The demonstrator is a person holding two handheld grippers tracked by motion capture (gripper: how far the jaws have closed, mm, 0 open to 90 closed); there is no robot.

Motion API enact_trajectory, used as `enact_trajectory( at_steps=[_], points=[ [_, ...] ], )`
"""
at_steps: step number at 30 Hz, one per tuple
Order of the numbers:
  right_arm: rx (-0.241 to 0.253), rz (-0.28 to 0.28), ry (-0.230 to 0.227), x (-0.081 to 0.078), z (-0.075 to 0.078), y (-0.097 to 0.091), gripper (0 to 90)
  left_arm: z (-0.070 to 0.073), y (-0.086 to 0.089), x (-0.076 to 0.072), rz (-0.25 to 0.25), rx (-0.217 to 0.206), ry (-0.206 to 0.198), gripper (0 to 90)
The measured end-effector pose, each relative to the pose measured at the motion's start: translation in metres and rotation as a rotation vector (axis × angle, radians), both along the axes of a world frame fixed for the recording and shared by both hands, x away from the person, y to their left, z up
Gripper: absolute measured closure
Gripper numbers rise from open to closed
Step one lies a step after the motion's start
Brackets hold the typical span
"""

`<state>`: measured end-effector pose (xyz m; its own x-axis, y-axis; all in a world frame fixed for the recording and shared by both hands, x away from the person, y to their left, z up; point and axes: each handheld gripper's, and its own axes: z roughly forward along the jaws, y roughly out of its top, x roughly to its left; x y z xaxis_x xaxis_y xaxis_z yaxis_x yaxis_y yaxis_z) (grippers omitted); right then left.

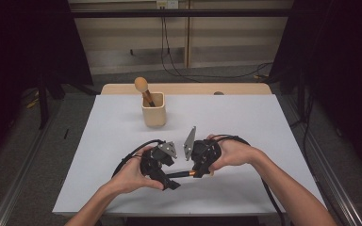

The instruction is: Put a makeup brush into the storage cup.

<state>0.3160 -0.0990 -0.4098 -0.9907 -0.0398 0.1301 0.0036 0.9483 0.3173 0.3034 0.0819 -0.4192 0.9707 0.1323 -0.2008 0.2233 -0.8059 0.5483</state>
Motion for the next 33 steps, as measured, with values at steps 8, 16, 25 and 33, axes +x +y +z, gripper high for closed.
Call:
enact_trajectory(
  at_steps=[8, 16, 25, 33],
  points=[
    [0.025, -0.019, 0.002, 0.002, 0.000, -0.001, 74.0, 0.001, -0.004, 0.003, 0.003, -0.030, -0.015, 37.8],
    [0.052, -0.015, -0.012, 0.003, 0.001, -0.001, 74.0, -0.001, -0.007, 0.004, 0.016, -0.033, -0.026, 51.5],
    [0.067, -0.034, -0.017, 0.003, 0.003, -0.004, 74.0, 0.001, -0.010, 0.004, 0.017, -0.062, -0.028, 64.2],
    [0.082, -0.037, -0.022, 0.002, 0.003, -0.005, 74.0, 0.000, -0.012, 0.004, 0.016, -0.075, -0.041, 69.9]
  ],
)
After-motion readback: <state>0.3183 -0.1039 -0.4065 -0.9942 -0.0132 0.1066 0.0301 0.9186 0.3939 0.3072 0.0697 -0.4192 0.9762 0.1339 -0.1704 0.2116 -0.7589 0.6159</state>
